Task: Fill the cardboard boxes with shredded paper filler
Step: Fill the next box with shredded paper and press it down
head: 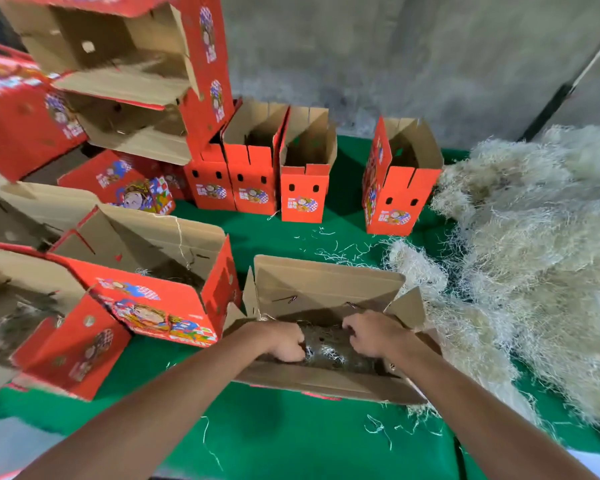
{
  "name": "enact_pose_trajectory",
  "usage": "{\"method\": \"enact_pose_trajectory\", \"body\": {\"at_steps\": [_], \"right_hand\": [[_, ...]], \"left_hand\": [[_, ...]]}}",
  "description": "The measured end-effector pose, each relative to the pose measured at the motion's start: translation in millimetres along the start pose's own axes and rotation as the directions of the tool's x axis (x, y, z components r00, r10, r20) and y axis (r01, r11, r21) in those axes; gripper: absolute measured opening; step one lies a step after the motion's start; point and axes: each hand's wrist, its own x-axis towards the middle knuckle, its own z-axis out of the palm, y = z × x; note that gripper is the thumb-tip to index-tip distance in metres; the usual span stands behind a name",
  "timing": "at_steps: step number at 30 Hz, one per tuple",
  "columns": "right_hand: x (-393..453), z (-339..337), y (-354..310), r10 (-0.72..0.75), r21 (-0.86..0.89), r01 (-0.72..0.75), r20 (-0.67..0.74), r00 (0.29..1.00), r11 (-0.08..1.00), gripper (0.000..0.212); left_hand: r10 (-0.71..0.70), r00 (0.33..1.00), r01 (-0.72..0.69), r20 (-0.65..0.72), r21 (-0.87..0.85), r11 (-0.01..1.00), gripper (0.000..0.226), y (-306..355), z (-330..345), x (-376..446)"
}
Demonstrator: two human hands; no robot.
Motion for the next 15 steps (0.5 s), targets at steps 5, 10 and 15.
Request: {"method": "enact_pose_trajectory", "body": {"at_steps": [5,10,15], "right_hand": [[-35,13,-8,0.009,-0.134,0.016,0.187,0.982,0.991,0.027],[-56,20,-7,0.008,-0.146,0.031,0.256,0.967,0.989,0.024],[-72,17,-16,0.012,-0.178,0.033,0.248,0.969,0.984,0.023]], "left_hand": [[0.040,0.996,-0.029,0.077,-0.134,0.991,0.060,21,19,-40],[0.001,0.991,0.017,0.133,-0.135,0.991,0.060,27,32,-68],[-0.111,0.975,0.173,0.193,-0.347,0.922,0.083,18,47,-76]]}}
